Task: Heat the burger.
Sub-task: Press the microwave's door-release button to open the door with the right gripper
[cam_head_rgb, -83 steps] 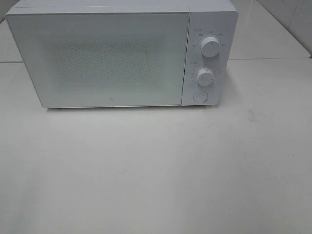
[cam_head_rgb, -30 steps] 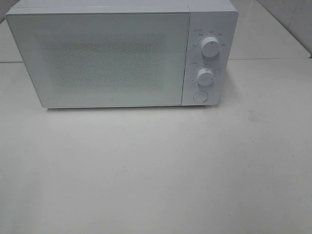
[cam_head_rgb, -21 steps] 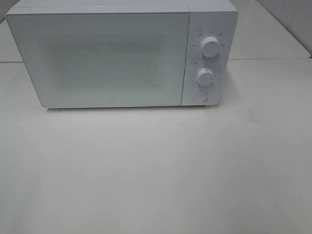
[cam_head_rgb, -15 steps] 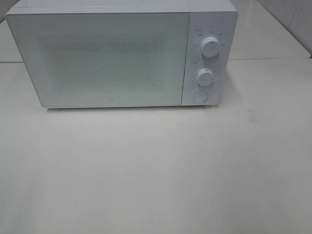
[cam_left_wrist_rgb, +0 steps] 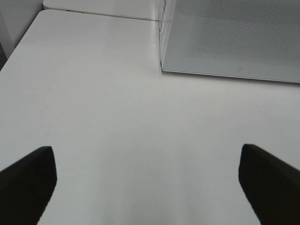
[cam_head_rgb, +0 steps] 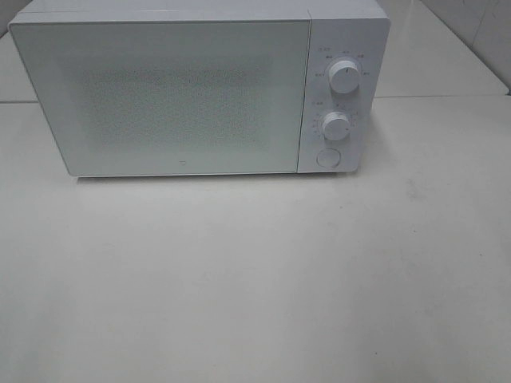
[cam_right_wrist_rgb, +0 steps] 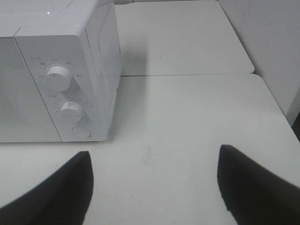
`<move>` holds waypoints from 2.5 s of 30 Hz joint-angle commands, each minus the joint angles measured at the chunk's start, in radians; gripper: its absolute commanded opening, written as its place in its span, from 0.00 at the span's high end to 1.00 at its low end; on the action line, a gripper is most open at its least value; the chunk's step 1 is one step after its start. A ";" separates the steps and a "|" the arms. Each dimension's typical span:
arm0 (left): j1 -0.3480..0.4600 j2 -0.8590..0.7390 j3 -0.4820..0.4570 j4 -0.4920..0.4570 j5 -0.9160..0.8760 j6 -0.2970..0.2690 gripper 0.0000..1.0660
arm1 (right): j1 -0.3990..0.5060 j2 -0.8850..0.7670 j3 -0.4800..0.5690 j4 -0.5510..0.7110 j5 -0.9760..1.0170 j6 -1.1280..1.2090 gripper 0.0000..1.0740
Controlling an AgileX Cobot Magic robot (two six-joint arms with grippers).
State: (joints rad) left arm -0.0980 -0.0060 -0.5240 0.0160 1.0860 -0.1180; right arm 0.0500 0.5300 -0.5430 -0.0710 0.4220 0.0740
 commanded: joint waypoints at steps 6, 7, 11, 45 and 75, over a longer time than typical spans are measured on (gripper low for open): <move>0.002 -0.017 0.003 -0.004 -0.014 -0.003 0.08 | -0.003 0.144 0.000 0.001 -0.152 -0.015 0.33; 0.002 -0.017 0.003 -0.004 -0.014 -0.003 0.08 | -0.003 0.144 0.000 0.001 -0.152 -0.015 0.33; 0.002 -0.017 0.003 -0.004 -0.014 -0.003 0.08 | -0.003 0.219 0.000 -0.003 -0.246 0.011 0.33; 0.002 -0.017 0.003 -0.004 -0.014 -0.003 0.08 | -0.001 0.794 0.215 0.030 -1.277 -0.011 0.33; 0.002 -0.017 0.003 -0.004 -0.014 -0.003 0.08 | 0.611 1.141 0.312 0.759 -1.672 -0.243 0.33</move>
State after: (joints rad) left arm -0.0980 -0.0060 -0.5240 0.0160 1.0860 -0.1180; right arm 0.6530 1.6710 -0.2320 0.6720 -1.2030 -0.1590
